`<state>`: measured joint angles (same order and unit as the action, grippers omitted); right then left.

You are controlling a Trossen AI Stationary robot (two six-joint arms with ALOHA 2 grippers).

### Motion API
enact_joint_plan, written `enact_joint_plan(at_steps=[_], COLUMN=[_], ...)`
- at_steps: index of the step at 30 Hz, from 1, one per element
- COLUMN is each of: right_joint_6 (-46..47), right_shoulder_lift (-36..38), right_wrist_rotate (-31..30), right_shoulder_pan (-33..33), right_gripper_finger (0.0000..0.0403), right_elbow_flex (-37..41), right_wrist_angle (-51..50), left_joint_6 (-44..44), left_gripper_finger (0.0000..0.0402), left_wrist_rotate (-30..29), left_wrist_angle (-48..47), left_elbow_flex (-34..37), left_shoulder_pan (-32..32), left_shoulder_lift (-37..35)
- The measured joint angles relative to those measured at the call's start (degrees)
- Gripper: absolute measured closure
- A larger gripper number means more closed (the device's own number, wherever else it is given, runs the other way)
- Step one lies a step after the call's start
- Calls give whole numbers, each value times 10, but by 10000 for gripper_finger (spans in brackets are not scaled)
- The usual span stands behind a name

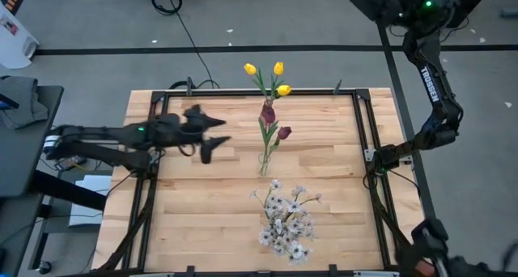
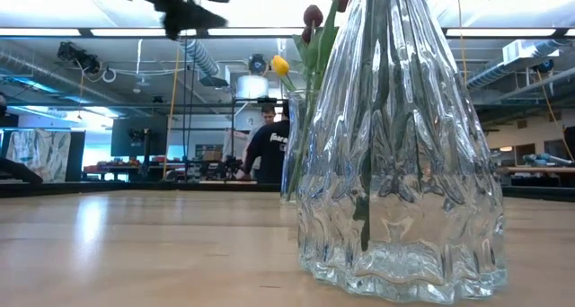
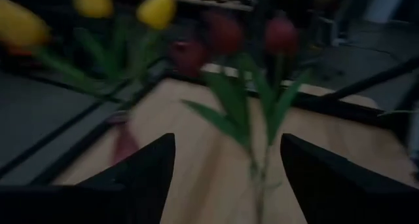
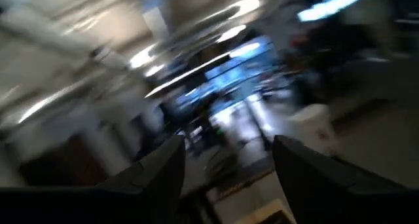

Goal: Sort flowers into vase by color
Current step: Return to Home Position

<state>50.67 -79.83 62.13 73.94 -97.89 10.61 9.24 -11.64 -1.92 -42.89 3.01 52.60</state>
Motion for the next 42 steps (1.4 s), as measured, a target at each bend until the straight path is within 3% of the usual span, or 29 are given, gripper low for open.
enact_joint_plan(at_steps=[3, 7, 11, 14, 17, 19, 24, 27, 30, 36, 42], right_joint_6=[-35, -172, -279, -343, -363, -360, -350, -348, -342, -341, -351], right_shoulder_lift=[14, 43, 76, 101, 123, 143, 187, 207, 240, 360, 511], right_wrist_rotate=[-126, -317, -393, -433, -496, -544, -683, -737, -756, -760, -777], right_shoulder_pan=[-16, -83, -187, -266, -358, -430, -598, -663, -697, -706, -706], right_gripper_finger=[166, 171, 171, 171, 171, 171, 172, 172, 172, 172, 172], right_elbow_flex=[0, 1, 1, 0, 17, 61, 243, 350, 433, 557, 669], right_wrist_angle=[-166, -443, -524, -540, -507, -428, -191, -69, -1, 0, -2], left_joint_6=[0, 1, 14, 1, -10, -13, -12, 4, 8, 17, 11], left_gripper_finger=[119, 119, 119, 119, 119, 119, 119, 119, 119, 119, 119], left_wrist_rotate=[-37, -48, -47, -47, -42, -31, 1, -5, -26, -29, -27], left_wrist_angle=[-64, -103, -124, -218, -287, -286, -256, -278, -338, -371, -374], left_elbow_flex=[0, 0, -5, -33, -53, -58, -60, -60, -59, -23, 70], left_shoulder_pan=[0, 0, 0, 0, 0, 0, 0, 0, 0, -1, -1], left_shoulder_lift=[-63, -110, -131, -128, -125, -128, -164, -203, -243, -312, -380])
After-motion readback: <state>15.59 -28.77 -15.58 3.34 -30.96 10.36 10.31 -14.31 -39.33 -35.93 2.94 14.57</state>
